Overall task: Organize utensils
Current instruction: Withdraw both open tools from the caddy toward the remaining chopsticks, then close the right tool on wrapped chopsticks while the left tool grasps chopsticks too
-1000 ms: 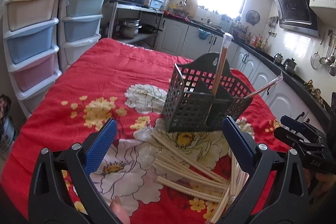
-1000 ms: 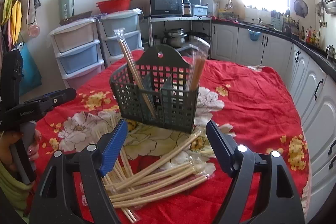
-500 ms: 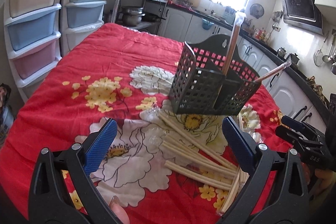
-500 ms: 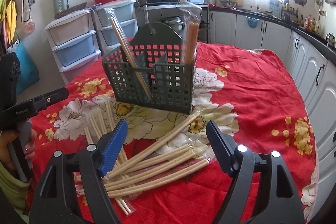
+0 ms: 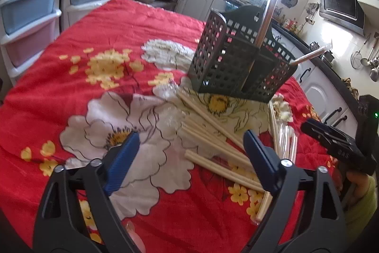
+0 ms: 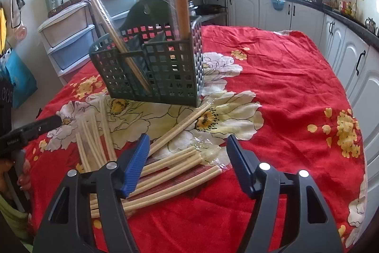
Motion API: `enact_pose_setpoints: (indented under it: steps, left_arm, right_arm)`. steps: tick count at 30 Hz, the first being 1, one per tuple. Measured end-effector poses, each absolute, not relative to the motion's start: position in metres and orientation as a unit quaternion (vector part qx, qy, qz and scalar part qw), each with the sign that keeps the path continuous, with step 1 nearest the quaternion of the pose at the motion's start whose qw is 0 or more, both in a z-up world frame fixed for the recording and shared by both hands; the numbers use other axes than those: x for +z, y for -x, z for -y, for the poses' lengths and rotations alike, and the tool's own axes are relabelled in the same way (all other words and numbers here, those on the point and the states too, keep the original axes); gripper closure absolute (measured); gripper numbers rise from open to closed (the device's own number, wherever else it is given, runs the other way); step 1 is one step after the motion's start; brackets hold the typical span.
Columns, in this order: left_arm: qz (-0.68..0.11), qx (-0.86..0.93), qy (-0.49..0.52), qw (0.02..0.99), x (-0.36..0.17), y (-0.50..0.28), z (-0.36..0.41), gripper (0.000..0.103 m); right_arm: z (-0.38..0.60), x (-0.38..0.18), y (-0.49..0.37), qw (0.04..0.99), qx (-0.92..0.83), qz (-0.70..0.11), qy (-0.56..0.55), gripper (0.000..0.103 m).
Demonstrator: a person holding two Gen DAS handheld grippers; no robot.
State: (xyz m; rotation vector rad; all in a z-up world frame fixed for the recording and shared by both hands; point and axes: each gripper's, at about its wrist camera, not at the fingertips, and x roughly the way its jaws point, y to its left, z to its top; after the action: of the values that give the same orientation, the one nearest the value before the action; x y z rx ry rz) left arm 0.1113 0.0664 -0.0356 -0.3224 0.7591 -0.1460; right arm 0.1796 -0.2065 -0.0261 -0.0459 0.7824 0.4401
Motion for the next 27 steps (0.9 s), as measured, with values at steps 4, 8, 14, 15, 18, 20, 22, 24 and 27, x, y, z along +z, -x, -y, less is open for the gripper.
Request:
enact_pose_setpoints:
  steps: [4,8,14,15,18,20,22,24,27]
  left_arm:
    - [-0.379,-0.080,0.163,0.907,-0.042,-0.111,-0.066,0.037]
    - [-0.391,-0.092,0.169,0.900,-0.048,-0.111,-0.065,0.042]
    - [-0.401,-0.104,0.182,0.892,-0.054,-0.115,-0.064,0.046]
    - [-0.401,-0.105,0.188,0.890,-0.055,-0.117,-0.066,0.046]
    - [-0.403,-0.104,0.207,0.885,-0.058,-0.123,-0.070,0.046]
    - [-0.405,-0.106,0.228,0.879,-0.060,-0.128,-0.075,0.046]
    - [-0.407,-0.101,0.248,0.873,-0.062,-0.133,-0.081,0.050]
    - [-0.408,-0.100,0.265,0.868,-0.063,-0.138,-0.085,0.052]
    - [-0.414,-0.103,0.295,0.855,-0.068,-0.145,-0.091,0.063]
  right_arm:
    - [0.207,-0.036,-0.194,0.896,0.210,-0.391,0.029,0.048]
    - [0.210,-0.048,-0.210,0.887,0.210,-0.410,0.028,0.056]
    - [0.213,-0.060,-0.231,0.876,0.220,-0.430,0.012,0.061]
    - [0.213,-0.061,-0.233,0.874,0.221,-0.432,0.012,0.061]
    - [0.211,-0.065,-0.237,0.871,0.227,-0.436,0.015,0.069]
    - [0.211,-0.066,-0.238,0.870,0.228,-0.438,0.013,0.080]
    - [0.212,-0.067,-0.239,0.869,0.229,-0.438,0.008,0.088]
    - [0.214,-0.067,-0.241,0.868,0.230,-0.439,0.003,0.097]
    - [0.215,-0.067,-0.241,0.869,0.230,-0.438,-0.002,0.101]
